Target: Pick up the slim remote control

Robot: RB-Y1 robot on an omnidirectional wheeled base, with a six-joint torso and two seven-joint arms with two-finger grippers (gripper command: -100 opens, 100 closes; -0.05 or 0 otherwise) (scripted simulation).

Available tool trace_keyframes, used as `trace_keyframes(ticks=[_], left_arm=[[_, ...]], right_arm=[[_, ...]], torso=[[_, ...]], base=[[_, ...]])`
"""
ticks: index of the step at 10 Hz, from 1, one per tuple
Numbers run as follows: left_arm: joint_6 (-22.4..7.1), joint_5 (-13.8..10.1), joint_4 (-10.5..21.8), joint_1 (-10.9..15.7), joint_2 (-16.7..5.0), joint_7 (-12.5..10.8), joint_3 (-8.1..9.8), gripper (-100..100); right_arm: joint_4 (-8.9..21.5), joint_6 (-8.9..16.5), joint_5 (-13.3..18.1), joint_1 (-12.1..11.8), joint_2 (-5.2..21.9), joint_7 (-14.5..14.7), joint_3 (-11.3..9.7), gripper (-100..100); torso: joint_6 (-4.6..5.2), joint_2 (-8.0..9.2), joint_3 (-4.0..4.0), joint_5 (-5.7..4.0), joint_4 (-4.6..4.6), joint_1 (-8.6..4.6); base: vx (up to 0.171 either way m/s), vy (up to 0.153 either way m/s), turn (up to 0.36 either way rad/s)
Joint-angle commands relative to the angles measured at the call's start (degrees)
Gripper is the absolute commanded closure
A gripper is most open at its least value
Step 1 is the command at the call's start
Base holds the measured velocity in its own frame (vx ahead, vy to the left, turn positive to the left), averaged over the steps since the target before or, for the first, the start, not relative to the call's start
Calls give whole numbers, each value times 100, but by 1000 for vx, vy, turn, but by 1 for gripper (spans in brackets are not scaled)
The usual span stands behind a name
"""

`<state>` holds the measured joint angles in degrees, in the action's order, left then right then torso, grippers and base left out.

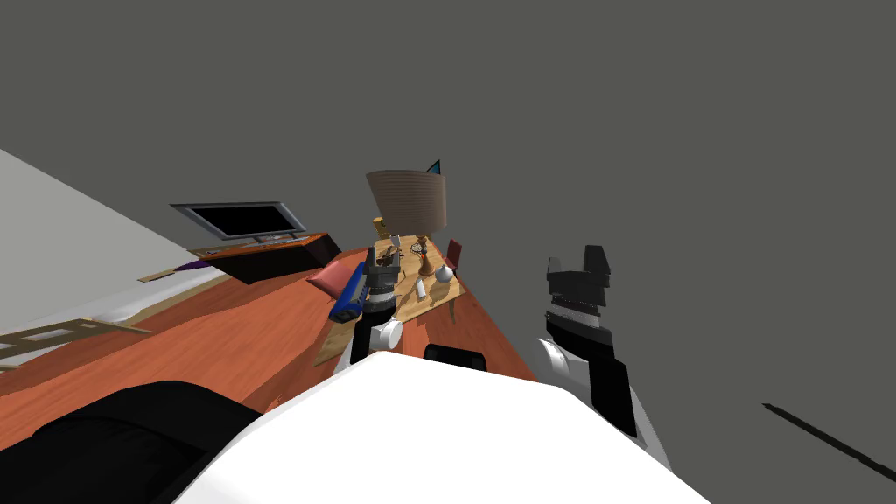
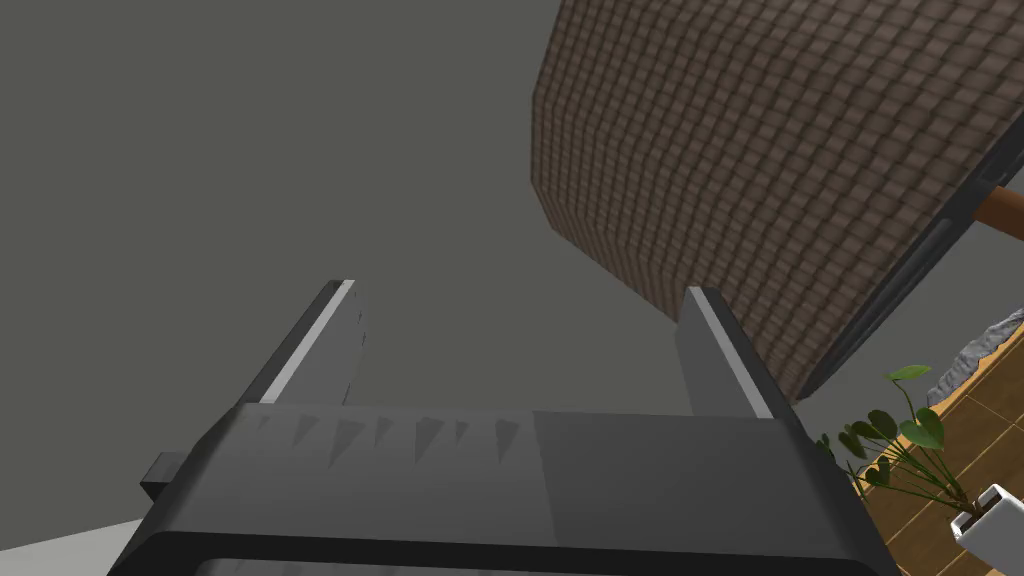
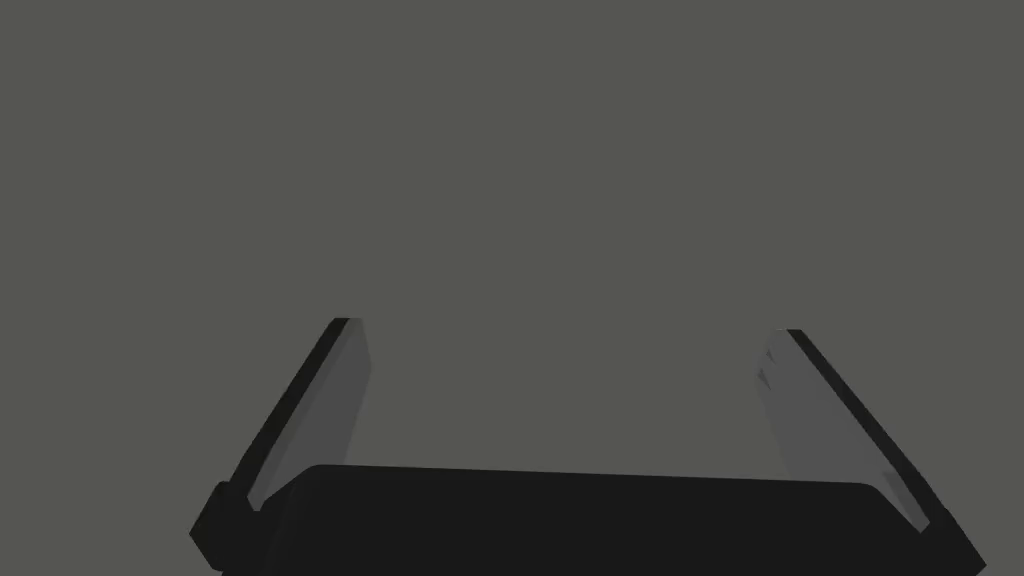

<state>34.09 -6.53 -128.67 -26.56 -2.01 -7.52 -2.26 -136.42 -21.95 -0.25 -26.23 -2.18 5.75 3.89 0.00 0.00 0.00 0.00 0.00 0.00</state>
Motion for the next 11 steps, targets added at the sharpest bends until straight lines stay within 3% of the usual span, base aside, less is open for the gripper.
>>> trace_keyframes(ticks=[1,6,8,9,11], left_arm=[[-162,-73,90,50,-138,13,46,-100],[-876,-409,573,322,-600,105,263,-100],[-1150,-501,720,402,-710,138,323,-100],[-1150,-501,720,402,-710,138,323,-100],[-1528,-705,1065,583,-941,221,451,-100]], right_arm=[[0,0,0,0,0,0,0,0],[0,0,0,1,1,0,0,0],[0,0,0,0,1,0,1,0],[0,0,0,0,1,0,0,0],[0,0,0,0,0,0,0,0]], torso=[[0,0,0,0,0,0],[1,15,8,6,3,29],[-1,9,5,6,2,25],[0,6,3,5,1,20],[1,5,3,5,1,19]], base=[[-14,24,-79],[-40,64,-122],[-21,49,-69],[-12,32,-58],[-26,64,-173]])
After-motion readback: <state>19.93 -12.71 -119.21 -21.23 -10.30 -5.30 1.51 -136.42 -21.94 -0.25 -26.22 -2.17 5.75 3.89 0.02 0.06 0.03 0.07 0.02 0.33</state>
